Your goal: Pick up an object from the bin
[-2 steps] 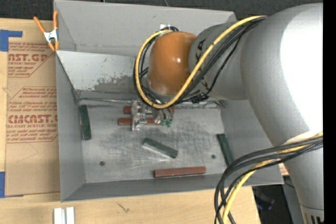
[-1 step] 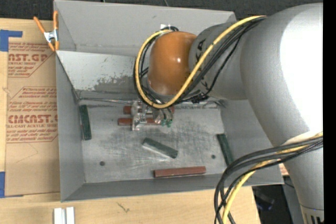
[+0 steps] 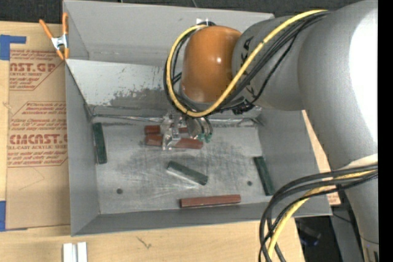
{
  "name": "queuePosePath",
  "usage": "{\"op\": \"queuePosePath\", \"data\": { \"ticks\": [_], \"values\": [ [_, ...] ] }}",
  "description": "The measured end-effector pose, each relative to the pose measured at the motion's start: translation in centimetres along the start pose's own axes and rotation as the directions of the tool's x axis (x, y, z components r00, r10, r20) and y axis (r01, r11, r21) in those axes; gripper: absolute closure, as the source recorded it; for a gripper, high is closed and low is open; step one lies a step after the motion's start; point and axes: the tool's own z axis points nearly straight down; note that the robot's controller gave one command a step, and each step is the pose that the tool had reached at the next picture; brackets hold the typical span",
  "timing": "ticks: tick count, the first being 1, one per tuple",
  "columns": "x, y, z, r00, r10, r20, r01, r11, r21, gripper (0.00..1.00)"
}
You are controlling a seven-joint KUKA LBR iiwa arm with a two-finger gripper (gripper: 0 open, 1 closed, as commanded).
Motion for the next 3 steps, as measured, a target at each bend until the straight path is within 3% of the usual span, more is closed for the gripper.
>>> {"op": "queuePosePath", "data": {
  "ticks": [1,2,3],
  "values": [
    [0.1,0.7,-1.0,0.996,-0.093,0.001,0.093,0.996,-0.001,0.0],
    [0.1,0.7,-1.0,0.996,-0.092,0.0,0.092,0.996,-0.001,0.0],
    [0.5,0.0,2.9,1.0,0.021,0.006,-0.021,1.0,-0.004,1.0]
  ]
}}
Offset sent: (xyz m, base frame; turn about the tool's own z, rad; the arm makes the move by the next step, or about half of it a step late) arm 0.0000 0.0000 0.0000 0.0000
